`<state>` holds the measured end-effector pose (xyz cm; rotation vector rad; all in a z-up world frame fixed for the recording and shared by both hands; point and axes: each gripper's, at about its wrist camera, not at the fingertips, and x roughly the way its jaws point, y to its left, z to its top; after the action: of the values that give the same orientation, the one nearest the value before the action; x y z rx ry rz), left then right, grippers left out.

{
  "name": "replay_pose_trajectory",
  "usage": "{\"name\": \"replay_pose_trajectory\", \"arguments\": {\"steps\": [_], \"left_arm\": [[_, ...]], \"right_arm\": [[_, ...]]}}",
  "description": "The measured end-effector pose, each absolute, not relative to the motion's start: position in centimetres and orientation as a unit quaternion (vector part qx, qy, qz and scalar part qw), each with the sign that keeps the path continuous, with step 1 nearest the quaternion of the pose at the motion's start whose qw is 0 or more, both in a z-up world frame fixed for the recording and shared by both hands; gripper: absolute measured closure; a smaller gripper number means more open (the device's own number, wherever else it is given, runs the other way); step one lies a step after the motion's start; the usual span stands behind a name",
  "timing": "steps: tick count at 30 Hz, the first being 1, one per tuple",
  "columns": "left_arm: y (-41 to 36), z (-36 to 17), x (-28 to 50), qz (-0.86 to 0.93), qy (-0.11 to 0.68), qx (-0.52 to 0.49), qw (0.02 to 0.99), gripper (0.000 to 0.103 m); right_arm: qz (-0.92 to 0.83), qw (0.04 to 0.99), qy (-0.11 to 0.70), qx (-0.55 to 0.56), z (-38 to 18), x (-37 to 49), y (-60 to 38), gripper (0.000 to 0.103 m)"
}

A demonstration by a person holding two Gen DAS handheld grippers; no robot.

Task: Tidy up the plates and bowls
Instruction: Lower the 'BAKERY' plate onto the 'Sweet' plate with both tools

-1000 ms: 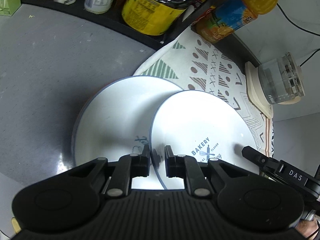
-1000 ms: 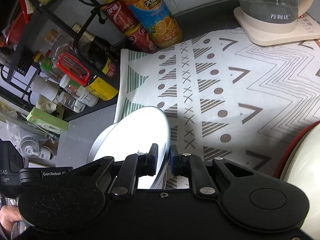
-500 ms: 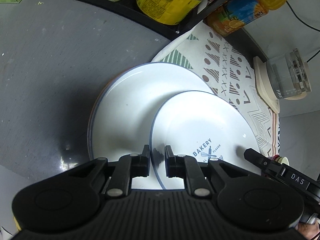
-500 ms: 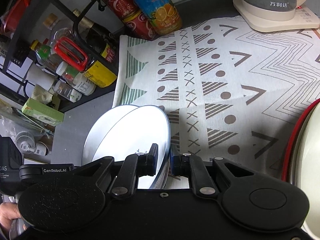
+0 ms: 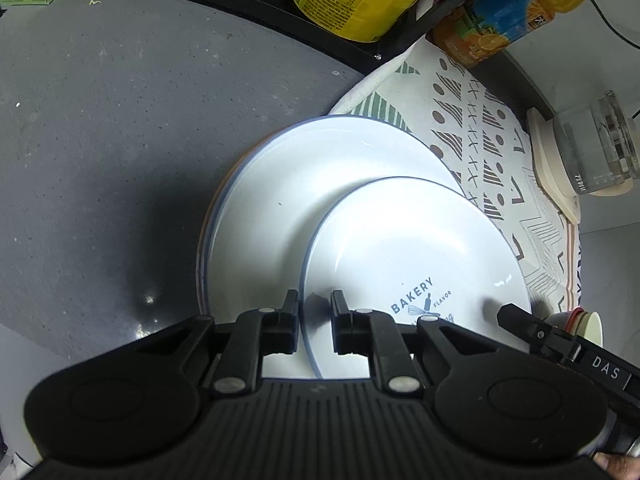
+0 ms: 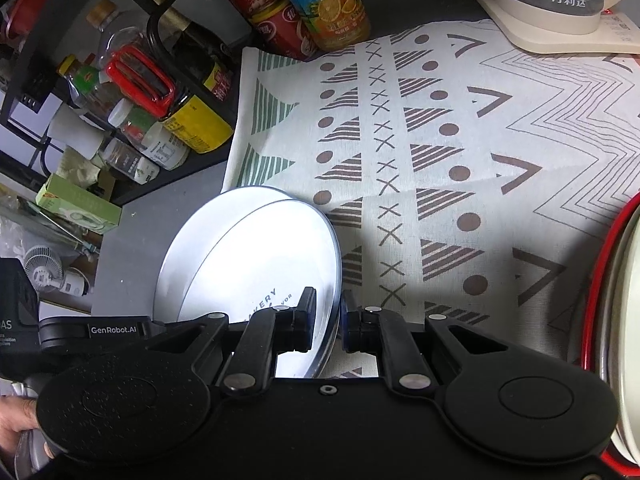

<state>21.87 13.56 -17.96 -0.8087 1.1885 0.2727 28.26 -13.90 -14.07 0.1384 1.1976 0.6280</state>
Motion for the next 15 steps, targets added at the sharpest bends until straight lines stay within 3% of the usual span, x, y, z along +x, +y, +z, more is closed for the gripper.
{"name": "replay_pose_trajectory", "arguments": {"steps": [4,15], "left_arm": [[13.48,-17.98,22.04,0.128,0.544,-0.360,0.747,0.089],[13.13,-18.34,22.57,0.130,0.557,-0.342,0.746,0.087]], "right_arm": [[0.283,0.777,0.559,0.070,-14.48,28.39,-14.02,0.097],[0.279,0.778,0.557,0.081,-14.88,28.55,-13.90,0.099]]}}
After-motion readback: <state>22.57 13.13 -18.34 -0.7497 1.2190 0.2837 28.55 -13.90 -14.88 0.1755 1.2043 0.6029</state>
